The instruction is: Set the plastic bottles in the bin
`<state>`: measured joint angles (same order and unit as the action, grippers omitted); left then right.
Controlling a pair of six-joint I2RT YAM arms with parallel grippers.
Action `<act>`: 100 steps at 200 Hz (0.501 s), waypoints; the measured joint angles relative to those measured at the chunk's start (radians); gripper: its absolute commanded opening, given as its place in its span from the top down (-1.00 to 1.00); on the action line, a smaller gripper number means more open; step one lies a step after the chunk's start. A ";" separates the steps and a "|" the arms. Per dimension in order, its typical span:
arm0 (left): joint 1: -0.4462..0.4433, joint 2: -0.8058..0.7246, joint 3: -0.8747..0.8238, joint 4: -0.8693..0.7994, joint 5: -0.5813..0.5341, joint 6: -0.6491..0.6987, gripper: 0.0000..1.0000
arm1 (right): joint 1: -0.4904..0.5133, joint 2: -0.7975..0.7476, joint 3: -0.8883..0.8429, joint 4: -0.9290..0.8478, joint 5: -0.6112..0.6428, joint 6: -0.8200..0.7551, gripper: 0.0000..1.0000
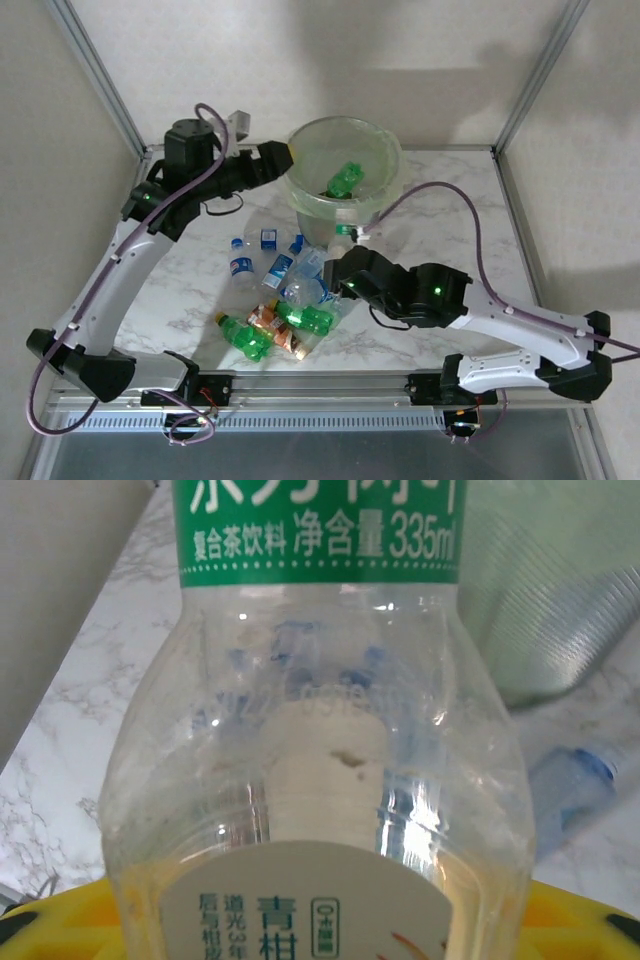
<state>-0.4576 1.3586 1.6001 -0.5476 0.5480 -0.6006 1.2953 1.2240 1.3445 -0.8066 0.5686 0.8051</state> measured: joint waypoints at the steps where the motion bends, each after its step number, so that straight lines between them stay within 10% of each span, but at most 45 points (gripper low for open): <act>1: -0.002 0.001 0.000 -0.001 0.002 0.000 -0.61 | 0.000 0.001 0.001 0.000 0.000 -0.002 -0.01; 100: -0.039 -0.035 -0.077 0.065 0.134 -0.005 -0.66 | -0.007 0.063 0.101 0.076 0.005 -0.221 -0.11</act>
<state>-0.4965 1.3239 1.5227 -0.4824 0.6815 -0.6056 1.2884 1.2869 1.4456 -0.7303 0.5735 0.5842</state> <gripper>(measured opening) 0.827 0.553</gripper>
